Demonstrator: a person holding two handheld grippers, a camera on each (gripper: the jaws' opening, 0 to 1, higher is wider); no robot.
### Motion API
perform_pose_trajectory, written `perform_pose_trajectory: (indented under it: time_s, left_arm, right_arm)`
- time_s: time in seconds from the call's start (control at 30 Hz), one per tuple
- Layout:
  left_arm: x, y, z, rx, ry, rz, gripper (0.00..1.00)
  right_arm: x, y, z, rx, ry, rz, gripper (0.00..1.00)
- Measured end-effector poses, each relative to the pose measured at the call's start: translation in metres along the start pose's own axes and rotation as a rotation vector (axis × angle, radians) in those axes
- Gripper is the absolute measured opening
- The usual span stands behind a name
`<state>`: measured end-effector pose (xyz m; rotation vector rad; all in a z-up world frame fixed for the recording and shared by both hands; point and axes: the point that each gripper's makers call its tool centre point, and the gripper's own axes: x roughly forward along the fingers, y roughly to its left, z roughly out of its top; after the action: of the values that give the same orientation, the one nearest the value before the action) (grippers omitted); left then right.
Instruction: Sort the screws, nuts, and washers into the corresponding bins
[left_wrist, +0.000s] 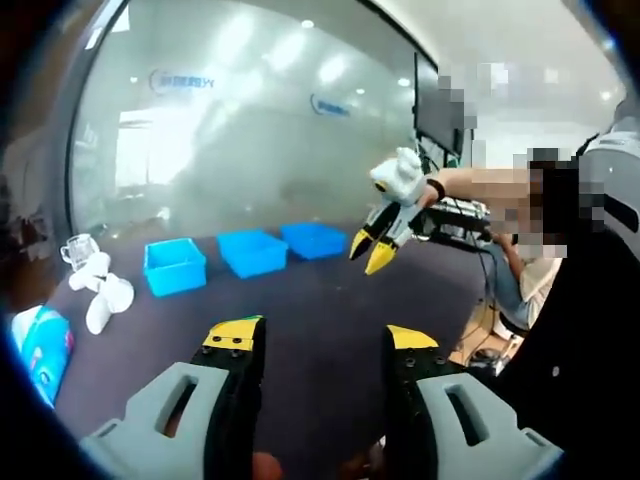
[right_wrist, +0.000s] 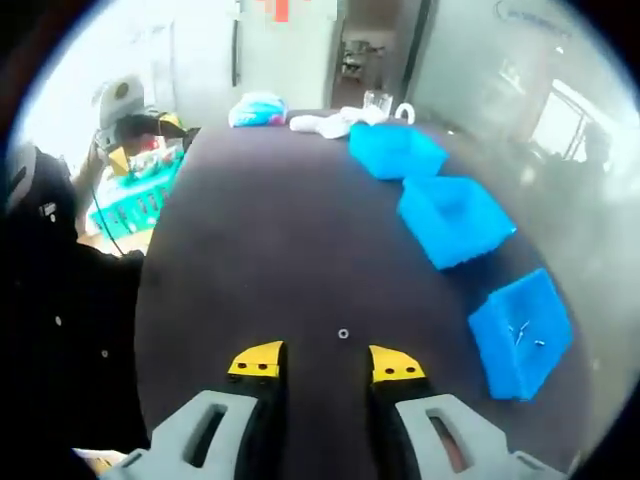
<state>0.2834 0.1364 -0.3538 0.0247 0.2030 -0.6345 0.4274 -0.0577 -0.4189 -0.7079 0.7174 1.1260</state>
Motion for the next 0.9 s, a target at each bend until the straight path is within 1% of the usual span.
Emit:
perform_pose_trajectory:
  time_s: [0.1,0.2,0.33,0.5,0.63,0.77,0.9]
  left_arm:
    - [-0.002,0.002,-0.001,-0.003,-0.001,0.006,0.45]
    - [-0.004,0.004,-0.001,-0.017,-0.008,0.009,0.45]
    - [-0.004,0.004,-0.005,-0.019,0.001,0.012,0.45]
    - [-0.005,0.003,-0.006,-0.025,0.000,0.012,0.45]
    - [-0.006,0.004,-0.007,-0.027,0.003,0.016,0.45]
    - [-0.006,0.005,-0.007,-0.027,0.004,0.017,0.45]
    - [-0.004,0.004,-0.007,-0.025,0.005,0.014,0.45]
  right_arm:
    - [0.011,-0.001,-0.004,-0.036,0.058,0.019,0.26]
    - [0.020,0.000,-0.005,-0.053,0.094,0.041,0.25]
    - [0.030,0.001,-0.008,-0.080,0.143,0.053,0.22]
    - [0.039,0.002,-0.008,-0.086,0.171,0.070,0.20]
    - [0.040,0.001,-0.010,-0.089,0.188,0.075,0.18]
    - [0.041,0.000,-0.011,-0.081,0.190,0.076,0.13]
    - [0.043,-0.002,-0.012,-0.081,0.195,0.076,0.12]
